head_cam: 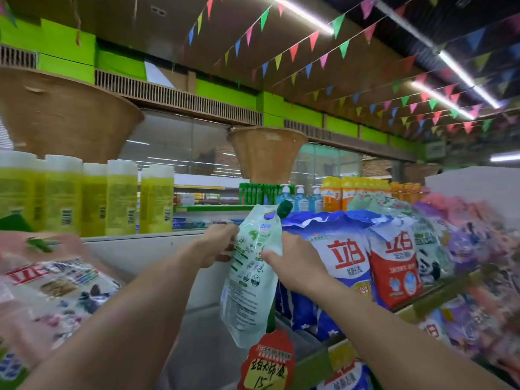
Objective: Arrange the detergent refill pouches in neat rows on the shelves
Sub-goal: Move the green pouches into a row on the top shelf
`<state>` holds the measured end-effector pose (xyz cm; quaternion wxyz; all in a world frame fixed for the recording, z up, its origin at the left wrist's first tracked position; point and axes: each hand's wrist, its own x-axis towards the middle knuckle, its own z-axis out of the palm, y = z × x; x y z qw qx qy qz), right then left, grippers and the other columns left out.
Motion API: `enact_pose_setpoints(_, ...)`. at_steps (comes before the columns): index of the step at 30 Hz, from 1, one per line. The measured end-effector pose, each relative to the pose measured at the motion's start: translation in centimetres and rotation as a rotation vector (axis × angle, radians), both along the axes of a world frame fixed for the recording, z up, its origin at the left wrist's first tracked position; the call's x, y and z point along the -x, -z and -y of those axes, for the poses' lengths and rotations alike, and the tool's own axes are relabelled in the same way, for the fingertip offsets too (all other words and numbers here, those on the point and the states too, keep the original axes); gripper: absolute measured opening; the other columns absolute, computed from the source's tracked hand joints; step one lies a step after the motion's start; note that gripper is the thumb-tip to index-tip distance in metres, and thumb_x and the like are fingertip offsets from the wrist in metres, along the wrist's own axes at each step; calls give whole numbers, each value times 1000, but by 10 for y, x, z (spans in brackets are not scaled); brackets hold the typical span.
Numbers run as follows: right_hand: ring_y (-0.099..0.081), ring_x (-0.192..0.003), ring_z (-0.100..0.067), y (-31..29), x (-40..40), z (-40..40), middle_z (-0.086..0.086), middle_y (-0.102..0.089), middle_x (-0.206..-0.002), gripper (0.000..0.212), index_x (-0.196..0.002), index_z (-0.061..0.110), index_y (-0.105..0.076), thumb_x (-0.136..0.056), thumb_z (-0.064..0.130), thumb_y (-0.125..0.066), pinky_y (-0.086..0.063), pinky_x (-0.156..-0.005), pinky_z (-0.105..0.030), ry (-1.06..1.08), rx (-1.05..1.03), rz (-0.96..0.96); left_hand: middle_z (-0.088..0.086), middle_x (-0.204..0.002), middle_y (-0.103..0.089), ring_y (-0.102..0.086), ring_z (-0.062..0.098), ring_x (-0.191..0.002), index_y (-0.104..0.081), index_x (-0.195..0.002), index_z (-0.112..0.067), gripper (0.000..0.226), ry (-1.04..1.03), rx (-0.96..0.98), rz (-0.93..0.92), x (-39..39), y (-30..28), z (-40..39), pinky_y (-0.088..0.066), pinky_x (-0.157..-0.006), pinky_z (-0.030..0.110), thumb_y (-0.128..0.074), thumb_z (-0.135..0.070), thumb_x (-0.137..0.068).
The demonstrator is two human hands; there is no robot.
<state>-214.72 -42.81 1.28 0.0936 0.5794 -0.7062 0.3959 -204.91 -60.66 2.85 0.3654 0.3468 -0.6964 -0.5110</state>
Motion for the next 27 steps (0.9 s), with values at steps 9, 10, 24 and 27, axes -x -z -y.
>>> enact_pose_setpoints(9, -54, -78, -26, -11, 19, -5, -4, -57, -78, 23, -83, 7, -58, -90, 28, -61, -38, -56, -29, 119, 10, 45, 13, -93, -68, -66, 27, -78, -56, -101, -8, 10, 82, -1, -242, -5, 9, 6, -56, -68, 39, -55, -17, -97)
enact_pose_setpoints(10, -51, -74, -24, -14, 21, -8, 0, -52, -71, 24, -76, 10, -56, -89, 29, -61, -34, -50, -27, 140, 21, 33, 12, -92, -67, -64, 27, -76, -54, -98, -9, 7, 91, -16, -315, -4, 10, 5, -54, -66, 38, -55, -16, -97)
enact_pose_setpoints(24, -52, -58, -19, -1, 26, -16, -3, -55, -61, 37, -62, 11, -53, -86, 37, -63, -30, -45, -29, 171, 86, 21, 24, -104, -65, -68, 36, -91, -50, -108, -2, 20, 19, -180, -546, 57, 15, -2, -56, -82, 55, -40, -18, -102)
enact_pose_setpoints(27, -39, -43, -17, 1, 21, -18, 1, -38, -45, 57, -46, 15, -36, -86, 51, -55, -23, -43, -28, 276, 94, 19, 26, -111, -65, -67, 40, -101, -49, -120, 2, 30, 36, -190, -499, 56, 9, -1, -54, -86, 58, -38, -20, -103)
